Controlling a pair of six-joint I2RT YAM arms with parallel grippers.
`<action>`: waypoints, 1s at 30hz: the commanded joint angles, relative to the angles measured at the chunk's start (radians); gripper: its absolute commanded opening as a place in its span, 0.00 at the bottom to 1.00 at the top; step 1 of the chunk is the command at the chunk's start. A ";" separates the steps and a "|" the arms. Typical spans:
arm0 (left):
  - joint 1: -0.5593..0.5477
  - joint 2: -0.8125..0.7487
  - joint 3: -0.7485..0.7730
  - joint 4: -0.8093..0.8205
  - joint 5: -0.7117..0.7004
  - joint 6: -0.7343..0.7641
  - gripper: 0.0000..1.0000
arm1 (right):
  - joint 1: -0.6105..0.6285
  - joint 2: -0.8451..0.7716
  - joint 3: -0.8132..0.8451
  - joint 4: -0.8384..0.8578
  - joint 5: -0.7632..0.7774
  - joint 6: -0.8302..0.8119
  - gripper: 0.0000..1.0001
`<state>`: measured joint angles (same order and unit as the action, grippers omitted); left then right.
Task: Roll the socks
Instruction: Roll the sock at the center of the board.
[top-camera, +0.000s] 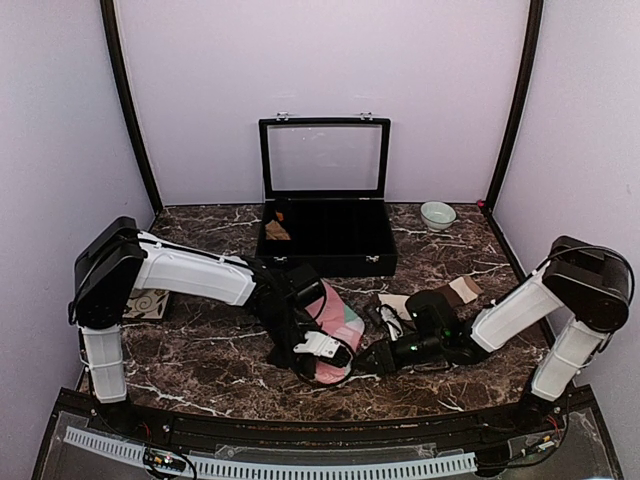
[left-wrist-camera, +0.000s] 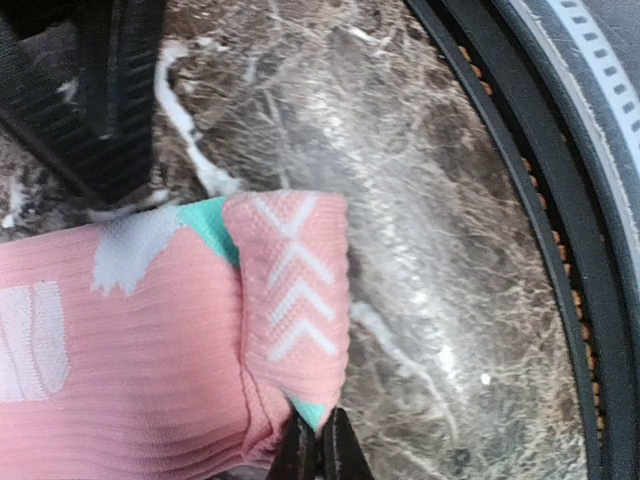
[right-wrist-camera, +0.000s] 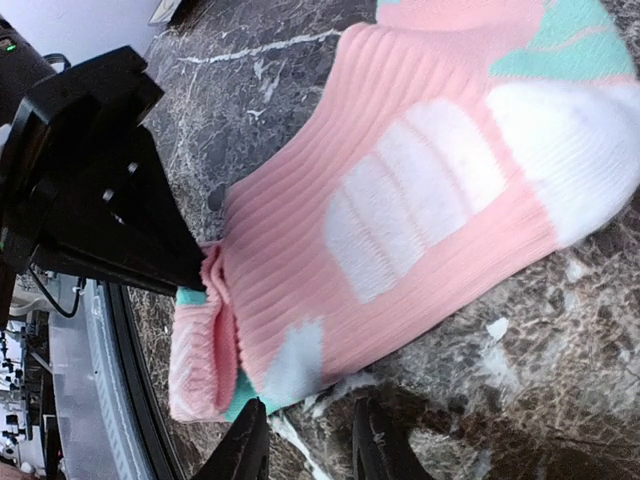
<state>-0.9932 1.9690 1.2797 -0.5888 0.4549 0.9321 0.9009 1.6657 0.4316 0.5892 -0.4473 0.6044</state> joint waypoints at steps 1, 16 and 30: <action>-0.021 -0.025 -0.069 -0.161 0.036 -0.083 0.00 | -0.021 0.019 0.049 -0.148 0.040 -0.062 0.30; -0.024 0.077 -0.023 -0.225 0.191 -0.225 0.00 | 0.250 -0.277 -0.259 0.161 0.304 -0.232 0.36; 0.093 0.307 0.219 -0.403 0.370 -0.254 0.00 | 0.585 -0.287 -0.068 -0.157 0.637 -0.548 0.40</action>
<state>-0.9310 2.2147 1.4639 -0.9722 0.8658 0.6987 1.4490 1.3632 0.3038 0.4896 0.0940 0.1638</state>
